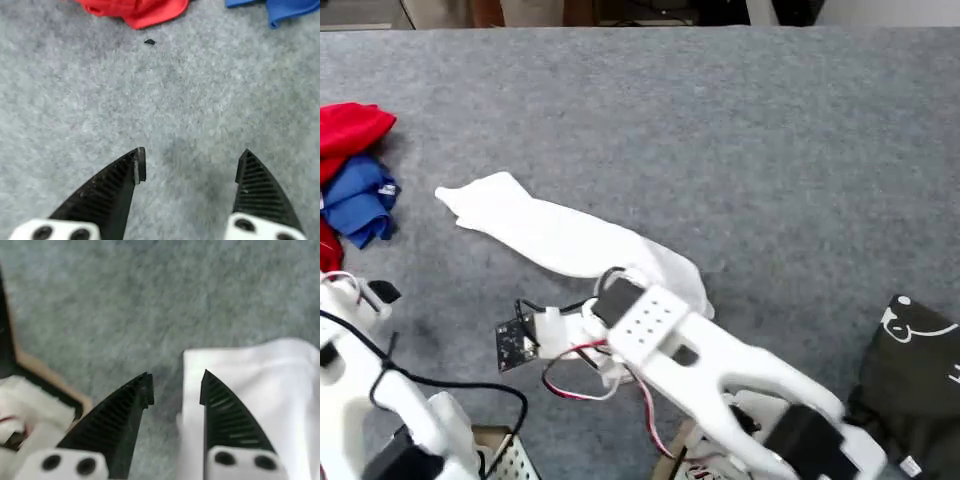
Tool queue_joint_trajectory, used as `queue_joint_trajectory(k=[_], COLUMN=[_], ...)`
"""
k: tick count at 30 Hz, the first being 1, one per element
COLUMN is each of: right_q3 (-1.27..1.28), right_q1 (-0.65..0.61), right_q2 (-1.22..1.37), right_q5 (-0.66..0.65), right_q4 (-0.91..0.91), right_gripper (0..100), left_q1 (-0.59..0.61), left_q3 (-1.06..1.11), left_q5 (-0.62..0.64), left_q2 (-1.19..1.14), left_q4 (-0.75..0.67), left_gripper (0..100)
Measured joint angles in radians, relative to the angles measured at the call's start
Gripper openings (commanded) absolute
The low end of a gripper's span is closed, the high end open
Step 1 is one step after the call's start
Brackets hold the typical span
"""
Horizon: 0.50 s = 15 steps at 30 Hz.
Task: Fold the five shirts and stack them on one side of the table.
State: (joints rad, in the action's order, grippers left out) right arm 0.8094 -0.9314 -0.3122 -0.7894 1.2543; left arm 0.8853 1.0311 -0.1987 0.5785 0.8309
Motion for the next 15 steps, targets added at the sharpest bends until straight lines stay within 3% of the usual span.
queue_joint_trajectory(k=[9,15], right_q3=[0.0,0.0], right_q1=[0.002,0.118], right_q2=[0.17,0.183], right_q5=[0.0,-0.028], right_q4=[-0.064,-0.081], right_gripper=[16.9,17.0], left_q1=[0.008,0.008], left_q3=[0.11,0.118], left_q5=[0.011,0.011], left_q2=[0.13,0.135], left_q4=[-0.094,-0.094], left_gripper=[30,30])
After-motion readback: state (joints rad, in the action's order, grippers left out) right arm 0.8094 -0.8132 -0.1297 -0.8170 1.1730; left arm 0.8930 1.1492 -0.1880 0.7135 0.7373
